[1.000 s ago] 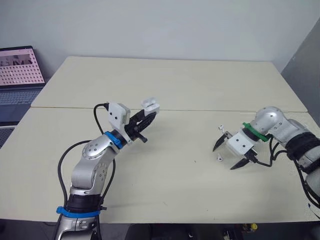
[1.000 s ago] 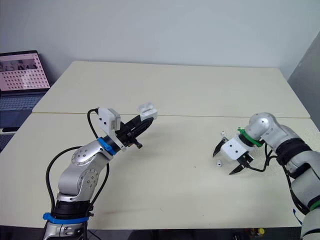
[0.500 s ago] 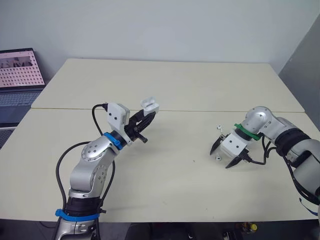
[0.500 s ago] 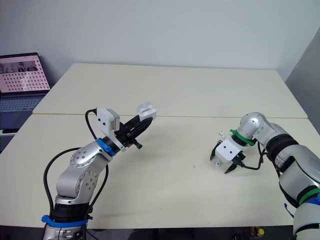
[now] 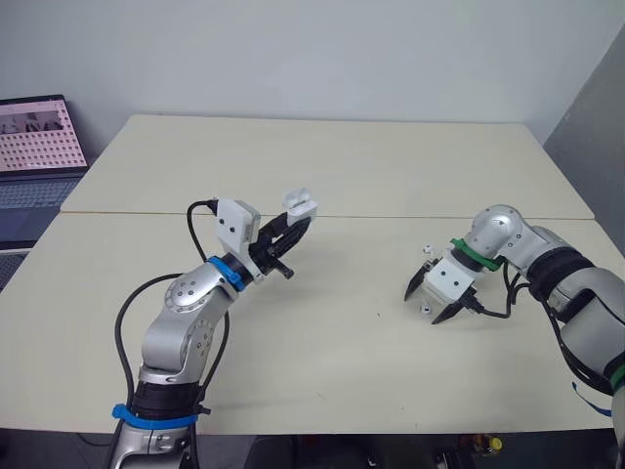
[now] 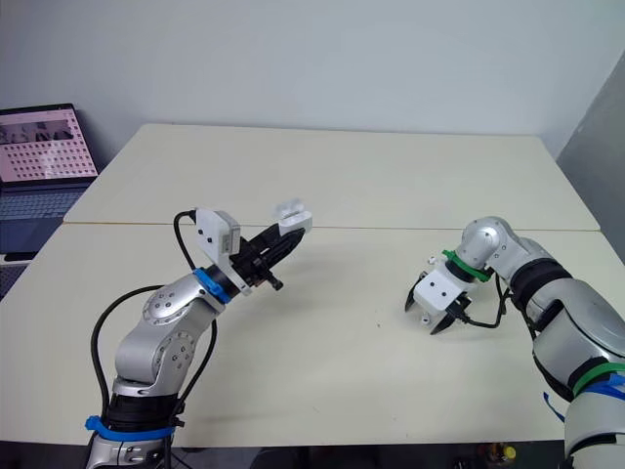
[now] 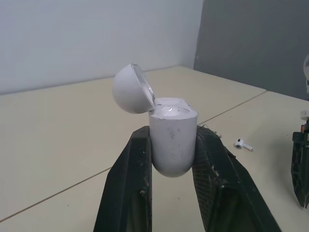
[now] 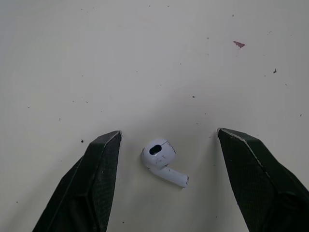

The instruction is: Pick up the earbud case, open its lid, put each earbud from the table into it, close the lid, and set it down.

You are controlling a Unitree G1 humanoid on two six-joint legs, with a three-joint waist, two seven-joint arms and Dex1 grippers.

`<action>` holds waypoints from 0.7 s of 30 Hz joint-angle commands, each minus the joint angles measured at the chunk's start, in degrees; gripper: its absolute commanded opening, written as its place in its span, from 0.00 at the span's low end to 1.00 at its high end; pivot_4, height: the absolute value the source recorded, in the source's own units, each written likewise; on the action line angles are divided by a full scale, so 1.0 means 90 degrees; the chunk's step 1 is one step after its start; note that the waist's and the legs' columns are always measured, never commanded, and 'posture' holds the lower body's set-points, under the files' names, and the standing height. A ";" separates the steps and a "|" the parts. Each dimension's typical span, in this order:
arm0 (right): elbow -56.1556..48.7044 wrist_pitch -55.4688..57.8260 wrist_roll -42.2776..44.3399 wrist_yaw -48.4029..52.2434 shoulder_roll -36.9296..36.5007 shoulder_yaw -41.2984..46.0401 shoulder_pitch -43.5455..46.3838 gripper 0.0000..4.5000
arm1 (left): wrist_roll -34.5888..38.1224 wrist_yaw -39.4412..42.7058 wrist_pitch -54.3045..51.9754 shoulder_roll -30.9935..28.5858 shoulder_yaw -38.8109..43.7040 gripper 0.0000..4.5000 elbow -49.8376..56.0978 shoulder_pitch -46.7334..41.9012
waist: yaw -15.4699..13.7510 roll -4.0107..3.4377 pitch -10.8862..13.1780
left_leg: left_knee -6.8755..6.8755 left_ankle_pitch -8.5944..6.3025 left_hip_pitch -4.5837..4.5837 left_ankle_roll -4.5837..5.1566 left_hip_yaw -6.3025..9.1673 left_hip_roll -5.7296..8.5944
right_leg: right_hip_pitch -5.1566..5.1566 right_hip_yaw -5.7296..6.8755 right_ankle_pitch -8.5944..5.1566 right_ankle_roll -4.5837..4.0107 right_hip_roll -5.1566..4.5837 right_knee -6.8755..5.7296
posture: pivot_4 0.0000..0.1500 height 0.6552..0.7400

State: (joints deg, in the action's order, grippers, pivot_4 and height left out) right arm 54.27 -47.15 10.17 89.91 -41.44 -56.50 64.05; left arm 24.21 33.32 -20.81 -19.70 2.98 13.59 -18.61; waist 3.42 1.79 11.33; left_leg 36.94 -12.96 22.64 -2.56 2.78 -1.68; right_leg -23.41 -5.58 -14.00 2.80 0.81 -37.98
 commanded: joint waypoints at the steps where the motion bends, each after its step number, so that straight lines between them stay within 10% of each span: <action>1: 0.0089 -0.0127 -0.0090 0.0288 -0.0012 0.0052 0.0134 0.61 | 0.0067 0.0049 0.0117 0.0019 0.0012 0.17 0.0116 -0.0129 | 0.0000 0.0000 0.0000 | 0.0000 0.0000 0.0000 0.0000 0.0000 0.0000 | 0.0000 0.0000 0.0000 0.0001 0.0000 0.0000 | 1.00 1.00; 8: 0.0443 -0.0379 -0.0389 0.0288 0.0066 0.0250 0.0182 0.08 | 0.0078 0.0076 0.0104 0.0013 0.0008 0.17 0.0095 -0.0154 | 0.0000 0.0000 0.0000 | 0.0005 0.0000 -0.0005 0.0000 -0.0002 0.0000 | 0.0004 -0.0002 -0.0002 0.0008 0.0000 -0.0002 | 1.00 1.00; 21: -0.1522 0.2023 0.0819 0.0238 -0.1144 0.1424 -0.0901 0.08 | 0.0068 0.0018 0.0080 0.0085 0.0000 0.17 0.0249 0.0073 | -0.0046 -0.0003 0.0002 | 0.0000 0.0000 0.0009 -0.0001 0.0008 0.0005 | 0.0002 0.0005 0.0003 -0.0005 -0.0006 0.0004 | 1.00 1.00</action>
State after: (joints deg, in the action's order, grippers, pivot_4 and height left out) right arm 46.00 -36.66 13.87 89.74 -48.74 -48.62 57.29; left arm 24.23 33.75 -20.82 -18.94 2.64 13.25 -18.34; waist 3.00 1.76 11.35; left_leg 36.94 -12.97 22.76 -2.56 2.87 -1.61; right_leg -23.40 -5.52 -13.95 2.71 0.72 -37.94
